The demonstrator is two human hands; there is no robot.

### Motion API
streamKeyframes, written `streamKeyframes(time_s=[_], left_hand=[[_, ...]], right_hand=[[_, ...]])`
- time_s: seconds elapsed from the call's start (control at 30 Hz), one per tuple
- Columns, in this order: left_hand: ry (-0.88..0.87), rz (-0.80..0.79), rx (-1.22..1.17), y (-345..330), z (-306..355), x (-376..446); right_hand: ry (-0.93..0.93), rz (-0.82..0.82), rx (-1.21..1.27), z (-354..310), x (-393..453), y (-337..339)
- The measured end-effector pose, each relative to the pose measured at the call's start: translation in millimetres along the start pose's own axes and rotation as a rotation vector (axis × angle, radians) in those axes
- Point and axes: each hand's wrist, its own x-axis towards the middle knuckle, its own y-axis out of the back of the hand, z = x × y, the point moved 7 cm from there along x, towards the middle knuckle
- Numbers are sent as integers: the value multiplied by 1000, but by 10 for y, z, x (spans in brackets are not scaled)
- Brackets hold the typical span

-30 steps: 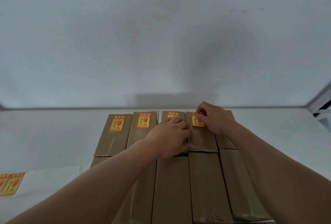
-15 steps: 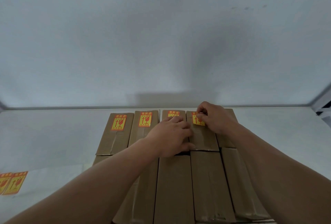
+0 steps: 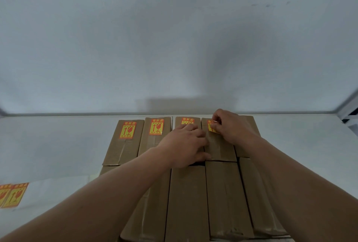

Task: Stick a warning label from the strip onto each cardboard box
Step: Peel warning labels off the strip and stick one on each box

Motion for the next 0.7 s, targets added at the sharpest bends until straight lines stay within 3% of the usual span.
streamKeyframes(time_s=[0.37, 0.7], left_hand=[[-6, 7, 5, 3, -9, -2], [3, -2, 2, -12, 1, 5]], right_hand=[[120, 148, -110, -1, -91, 125], [32, 45, -176, 246, -180, -68]])
